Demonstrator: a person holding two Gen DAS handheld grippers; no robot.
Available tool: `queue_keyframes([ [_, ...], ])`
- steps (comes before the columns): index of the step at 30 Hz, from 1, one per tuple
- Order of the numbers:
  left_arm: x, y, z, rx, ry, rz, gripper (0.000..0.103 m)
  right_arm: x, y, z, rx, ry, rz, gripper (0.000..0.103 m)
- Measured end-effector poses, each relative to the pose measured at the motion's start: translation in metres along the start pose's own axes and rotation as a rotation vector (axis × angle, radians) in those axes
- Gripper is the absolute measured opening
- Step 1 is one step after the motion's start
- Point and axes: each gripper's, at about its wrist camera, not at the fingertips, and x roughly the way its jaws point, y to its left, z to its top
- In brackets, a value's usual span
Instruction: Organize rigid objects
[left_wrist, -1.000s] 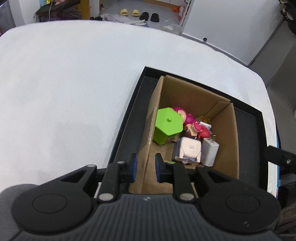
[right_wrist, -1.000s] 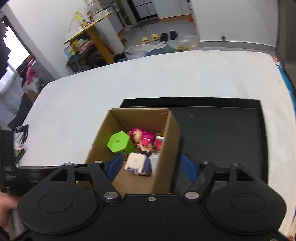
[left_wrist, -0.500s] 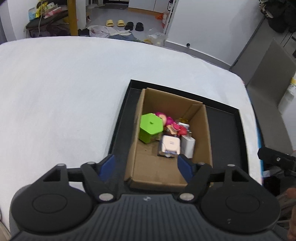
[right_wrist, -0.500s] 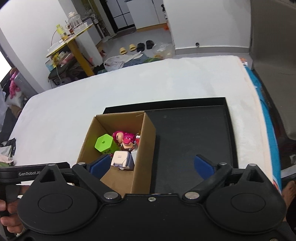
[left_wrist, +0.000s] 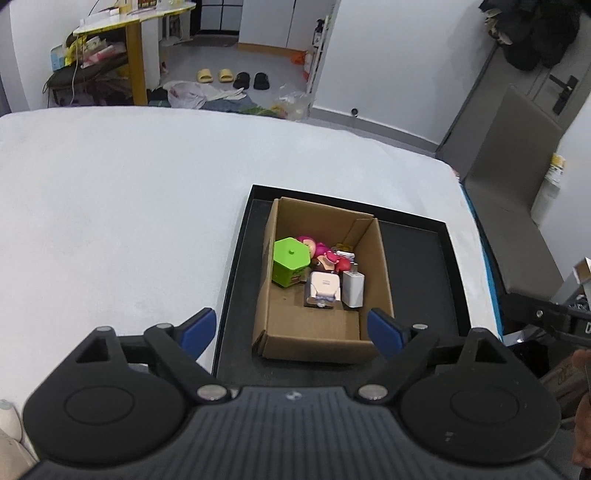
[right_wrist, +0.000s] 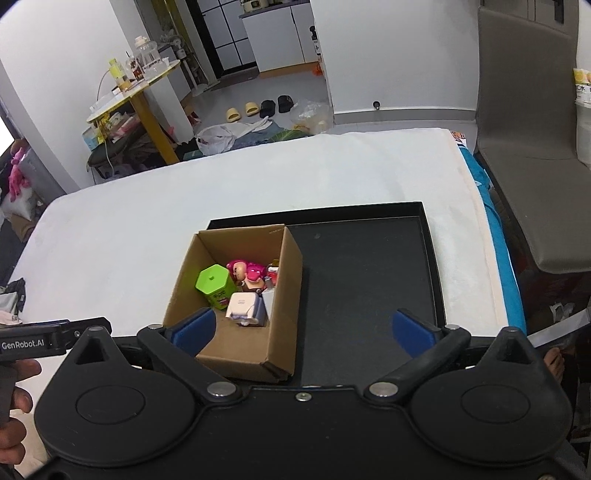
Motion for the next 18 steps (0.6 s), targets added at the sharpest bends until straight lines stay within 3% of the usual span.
queue_keyframes([
  [18, -0.072, -0.006, -0.028, 0.055, -0.118, -0.001, 0.093, -0.072, 0.008, -0.027, 0.022, -0.089, -0.017, 0.103],
])
